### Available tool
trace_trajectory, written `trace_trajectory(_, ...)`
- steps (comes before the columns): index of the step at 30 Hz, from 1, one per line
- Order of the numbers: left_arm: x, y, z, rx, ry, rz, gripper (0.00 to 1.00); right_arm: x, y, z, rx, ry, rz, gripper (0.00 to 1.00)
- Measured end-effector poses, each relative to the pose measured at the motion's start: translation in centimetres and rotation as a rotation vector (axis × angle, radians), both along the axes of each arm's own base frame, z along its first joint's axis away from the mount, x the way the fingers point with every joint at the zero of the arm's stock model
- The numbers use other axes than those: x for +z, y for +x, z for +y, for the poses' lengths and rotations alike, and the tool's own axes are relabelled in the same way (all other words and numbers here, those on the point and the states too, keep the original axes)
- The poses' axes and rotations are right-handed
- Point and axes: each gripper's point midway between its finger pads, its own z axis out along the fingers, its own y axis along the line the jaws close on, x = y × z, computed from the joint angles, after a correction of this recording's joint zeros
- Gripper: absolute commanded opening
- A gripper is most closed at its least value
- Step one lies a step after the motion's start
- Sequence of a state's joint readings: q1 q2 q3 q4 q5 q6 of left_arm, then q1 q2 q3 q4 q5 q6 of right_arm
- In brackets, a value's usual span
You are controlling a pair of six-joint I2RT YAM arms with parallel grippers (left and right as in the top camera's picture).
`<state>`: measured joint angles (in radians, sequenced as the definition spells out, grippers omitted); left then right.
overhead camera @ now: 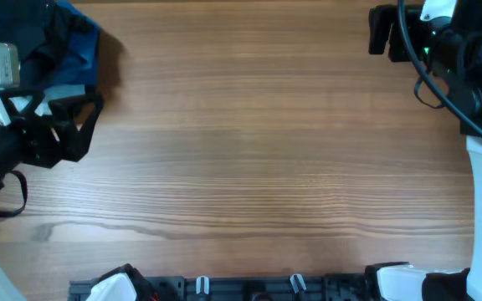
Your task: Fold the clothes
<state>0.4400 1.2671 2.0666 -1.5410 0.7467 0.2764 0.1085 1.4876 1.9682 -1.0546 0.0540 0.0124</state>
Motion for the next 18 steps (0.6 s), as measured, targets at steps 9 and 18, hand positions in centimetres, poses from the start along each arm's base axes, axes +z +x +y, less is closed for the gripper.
trace_trajectory(9,0.1,1.1,-1.0,-0.066,0.038,-0.054,1.0,0.0,0.0,0.0,0.0,0.0,0.0,1.0)
trace_trajectory(18,-1.9,4.8,-5.0,-0.166,0.251,-0.583,1.0,0.0,0.0,0.0,-0.001,-0.001,-0.001,1.0)
